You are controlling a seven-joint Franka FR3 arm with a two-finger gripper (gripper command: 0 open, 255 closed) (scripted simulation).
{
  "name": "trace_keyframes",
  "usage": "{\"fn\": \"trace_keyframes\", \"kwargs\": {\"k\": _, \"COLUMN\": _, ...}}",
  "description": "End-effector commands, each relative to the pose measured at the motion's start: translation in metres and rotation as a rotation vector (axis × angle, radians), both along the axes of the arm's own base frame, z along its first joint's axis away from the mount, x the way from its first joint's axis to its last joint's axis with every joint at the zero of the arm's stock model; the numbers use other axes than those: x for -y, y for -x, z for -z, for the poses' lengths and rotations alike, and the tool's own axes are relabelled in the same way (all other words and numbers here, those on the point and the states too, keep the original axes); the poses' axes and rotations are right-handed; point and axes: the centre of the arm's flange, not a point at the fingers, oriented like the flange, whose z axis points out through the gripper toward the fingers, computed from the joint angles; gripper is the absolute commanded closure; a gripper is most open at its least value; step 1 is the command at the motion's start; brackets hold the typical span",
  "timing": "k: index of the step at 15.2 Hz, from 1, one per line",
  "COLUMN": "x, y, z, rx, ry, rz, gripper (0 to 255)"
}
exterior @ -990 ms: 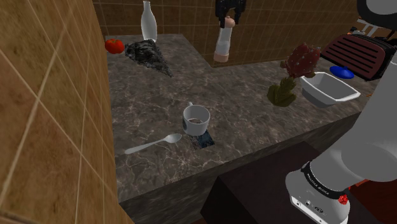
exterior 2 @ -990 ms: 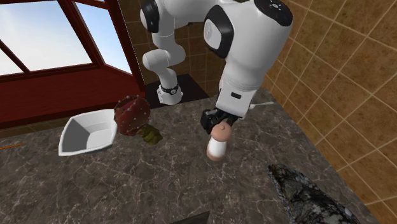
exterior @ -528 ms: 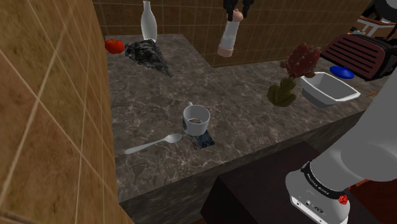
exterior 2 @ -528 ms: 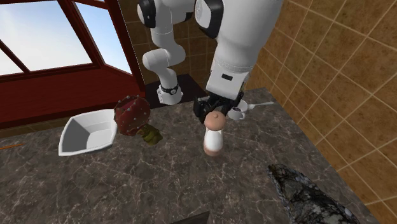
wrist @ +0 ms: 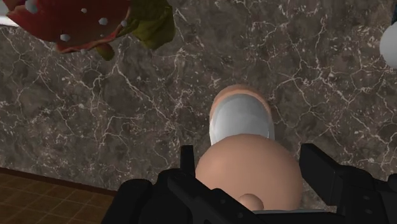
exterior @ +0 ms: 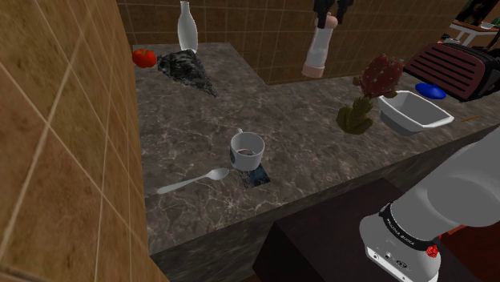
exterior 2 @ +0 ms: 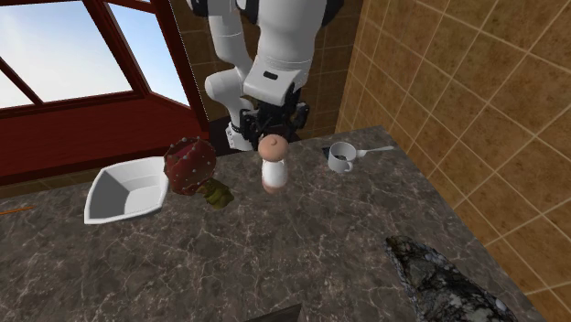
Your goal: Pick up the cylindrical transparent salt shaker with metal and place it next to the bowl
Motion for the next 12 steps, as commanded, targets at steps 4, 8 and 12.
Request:
{"fn": "trace_keyframes", "kwargs": {"k": 4, "x": 0.023, "y": 0.065, "z": -0.016, "rx": 0.000, "ry": -0.001, "rz": -0.001, "gripper": 255}}
{"fn": "trace_keyframes", "kwargs": {"k": 8, "x": 0.042, "y": 0.113, "z": -0.026, "rx": 0.000, "ry": -0.001, "rz": -0.001, "gripper": 255}}
{"fn": "trace_keyframes", "kwargs": {"k": 12, "x": 0.061, "y": 0.162, "z": -0.037, "rx": 0.000, "ry": -0.001, "rz": -0.001, "gripper": 255}}
